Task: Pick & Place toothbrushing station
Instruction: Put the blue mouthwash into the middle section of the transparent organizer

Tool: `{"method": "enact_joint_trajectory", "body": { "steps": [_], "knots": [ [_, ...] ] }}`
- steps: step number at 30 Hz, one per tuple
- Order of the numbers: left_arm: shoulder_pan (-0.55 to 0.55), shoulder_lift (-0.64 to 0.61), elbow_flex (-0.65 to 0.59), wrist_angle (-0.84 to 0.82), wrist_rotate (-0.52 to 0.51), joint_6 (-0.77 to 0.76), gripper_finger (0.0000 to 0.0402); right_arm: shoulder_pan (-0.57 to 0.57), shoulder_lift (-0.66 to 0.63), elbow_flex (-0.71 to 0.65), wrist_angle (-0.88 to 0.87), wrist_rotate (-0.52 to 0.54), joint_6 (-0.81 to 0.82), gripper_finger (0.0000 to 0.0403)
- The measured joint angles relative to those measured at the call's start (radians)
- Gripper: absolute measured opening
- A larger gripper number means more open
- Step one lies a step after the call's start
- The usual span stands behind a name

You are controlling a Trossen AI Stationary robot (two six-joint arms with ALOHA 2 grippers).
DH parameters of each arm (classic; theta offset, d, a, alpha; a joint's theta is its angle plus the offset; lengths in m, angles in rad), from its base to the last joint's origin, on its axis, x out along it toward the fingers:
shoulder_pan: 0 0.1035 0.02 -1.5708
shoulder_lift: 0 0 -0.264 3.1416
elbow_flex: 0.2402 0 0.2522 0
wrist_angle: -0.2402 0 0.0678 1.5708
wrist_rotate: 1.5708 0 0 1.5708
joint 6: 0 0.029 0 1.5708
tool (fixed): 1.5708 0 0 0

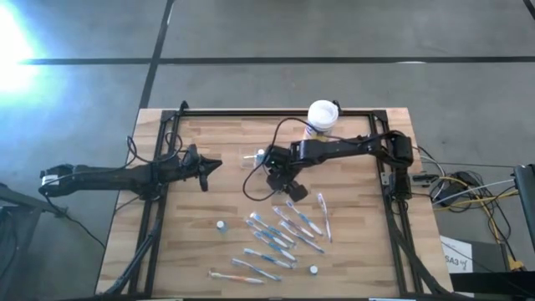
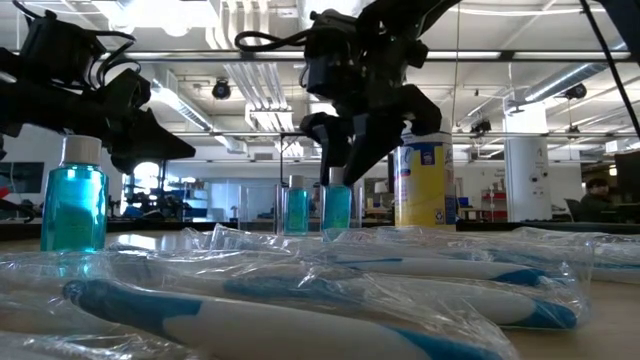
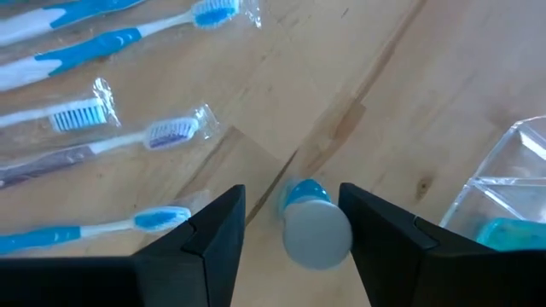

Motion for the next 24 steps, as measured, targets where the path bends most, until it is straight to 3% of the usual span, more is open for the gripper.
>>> {"method": "enact_joint_trajectory", "body": {
  "steps": [13,19,24],
  "knots": [
    [0.000,0.000,0.000,0.000,0.000,0.002,0.0023,-0.004,-0.004,0.000,0.006,0.002,0.004,0.0136],
    [0.000,0.000,0.000,0.000,-0.001,0.002,0.0023,-0.006,-0.004,0.000,0.005,0.004,0.002,0.0092],
    [0.000,0.000,0.000,0.000,-0.001,0.002,0.0023,-0.007,-0.027,-0.001,-0.025,0.003,0.004,0.0089]
  ]
}}
